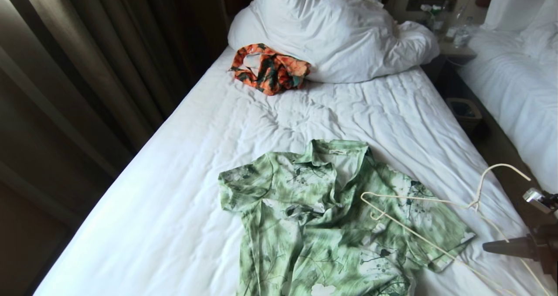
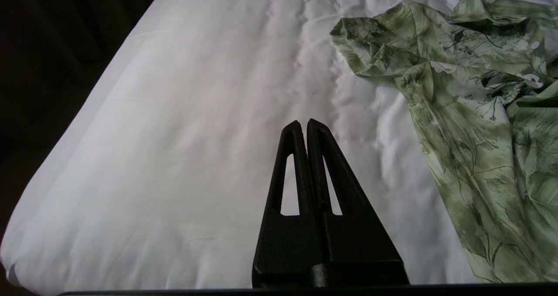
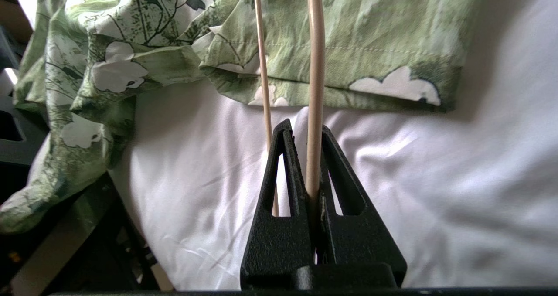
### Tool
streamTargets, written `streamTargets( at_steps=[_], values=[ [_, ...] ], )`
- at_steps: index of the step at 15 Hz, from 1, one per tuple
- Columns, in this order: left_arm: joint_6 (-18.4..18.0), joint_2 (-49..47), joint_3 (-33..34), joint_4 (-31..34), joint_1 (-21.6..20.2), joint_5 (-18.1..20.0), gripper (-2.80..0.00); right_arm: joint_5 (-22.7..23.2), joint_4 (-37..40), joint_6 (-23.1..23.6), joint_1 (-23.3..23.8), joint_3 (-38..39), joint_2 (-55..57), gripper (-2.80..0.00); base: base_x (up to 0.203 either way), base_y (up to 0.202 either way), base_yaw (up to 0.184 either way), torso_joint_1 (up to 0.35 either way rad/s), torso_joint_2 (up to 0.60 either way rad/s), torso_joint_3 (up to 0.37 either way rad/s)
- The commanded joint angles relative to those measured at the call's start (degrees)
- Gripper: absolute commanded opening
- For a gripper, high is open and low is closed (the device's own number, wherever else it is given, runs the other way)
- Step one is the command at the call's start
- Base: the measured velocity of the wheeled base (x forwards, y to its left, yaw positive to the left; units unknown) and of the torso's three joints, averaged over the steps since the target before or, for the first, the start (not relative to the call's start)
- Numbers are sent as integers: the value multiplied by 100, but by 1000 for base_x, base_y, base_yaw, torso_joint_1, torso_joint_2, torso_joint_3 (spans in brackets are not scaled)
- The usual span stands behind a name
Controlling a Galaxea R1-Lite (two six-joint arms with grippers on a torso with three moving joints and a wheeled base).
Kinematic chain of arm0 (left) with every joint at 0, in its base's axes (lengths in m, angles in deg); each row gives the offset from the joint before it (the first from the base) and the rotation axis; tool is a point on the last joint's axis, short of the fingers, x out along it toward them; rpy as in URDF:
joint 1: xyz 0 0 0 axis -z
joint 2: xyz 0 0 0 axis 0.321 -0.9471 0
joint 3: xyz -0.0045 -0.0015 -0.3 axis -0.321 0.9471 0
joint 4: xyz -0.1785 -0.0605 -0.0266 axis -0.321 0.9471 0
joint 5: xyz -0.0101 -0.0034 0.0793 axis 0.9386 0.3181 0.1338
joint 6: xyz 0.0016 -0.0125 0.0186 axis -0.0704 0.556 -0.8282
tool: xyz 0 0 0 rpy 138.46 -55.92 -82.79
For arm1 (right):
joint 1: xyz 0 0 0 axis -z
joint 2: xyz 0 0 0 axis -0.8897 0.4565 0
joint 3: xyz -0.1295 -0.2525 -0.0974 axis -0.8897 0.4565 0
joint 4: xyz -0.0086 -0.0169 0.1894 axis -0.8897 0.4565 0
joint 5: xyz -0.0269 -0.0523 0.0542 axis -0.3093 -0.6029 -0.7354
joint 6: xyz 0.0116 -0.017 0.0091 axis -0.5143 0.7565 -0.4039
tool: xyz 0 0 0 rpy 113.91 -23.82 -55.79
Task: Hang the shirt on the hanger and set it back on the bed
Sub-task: Lift the shirt and hanger
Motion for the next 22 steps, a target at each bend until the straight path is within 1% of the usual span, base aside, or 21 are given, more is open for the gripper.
streamTargets(
  at_steps=[1, 2, 4, 5, 6, 7, 8, 9, 10, 12, 15, 17, 19, 21, 22],
  values=[
    [7, 11, 0, 3, -2, -2, -280, 41, 3, 358, 64, -54, -491, -280, 0, 0, 0, 0, 0, 0],
    [5, 11, 0, 3, -2, -2, -280, 118, -1, 531, 78, -59, -632, -280, 0, 0, 0, 0, 0, 0],
    [4, 11, 0, 3, -2, -2, -280, 719, -24, 852, 78, -121, -880, -280, 0, 0, 0, 0, 0, 0],
    [7, 11, 0, 3, -2, -2, -280, 801, -74, 917, 78, -179, -998, -280, 0, 0, 0, 0, 0, 0],
    [5, 11, 0, 3, -2, -2, -280, 850, -151, 934, 78, -203, -1125, -280, 0, 0, 0, 0, 0, 0],
    [6, 11, 0, 3, -2, -2, -280, 1018, -249, 939, 67, -204, -1223, -280, 0, 0, 0, 0, 0, 0],
    [7, 11, 0, 3, -2, -2, -280, 1233, -327, 937, 36, -210, -1245, -280, 0, 0, 0, 0, 0, 0],
    [6, 11, 0, 3, -2, -2, -280, 1543, -416, 932, 17, -215, -1258, -280, 0, 0, 0, 0, 0, 0],
    [3, 11, 0, 3, -2, -2, -280, 1770, -633, 928, -79, -218, -1263, -280, 0, 0, 0, 0, 0, 0],
    [7, 11, 0, 3, -2, -2, -280, 1938, -1008, 836, -297, -221, -1247, -280, 0, 0, 0, 0, 0, 0],
    [6, 11, 0, 3, -2, -2, -280, 2403, -1294, 790, -540, -259, -1183, -280, 0, 0, 0, 0, 0, 0],
    [6, 11, 0, 3, -2, -2, -280, 2498, -1338, 772, -574, -243, -1266, -280, 0, 0, 0, 0, 0, 0],
    [5, 11, 0, 3, -2, -2, -280, 2498, -1424, 763, -761, -263, -1333, -280, 0, 0, 0, 0, 0, 0],
    [7, 11, 0, 3, -2, -2, -280, 2490, -1444, 750, -910, -111, -1524, -280, 0, 0, 0, 0, 0, 0],
    [-57, 11, 0, 3, -2, -2, -280, 2487, -1451, 744, -986, -79, -1608, -280, 0, 0, 0, 0, 0, 0]
  ],
)
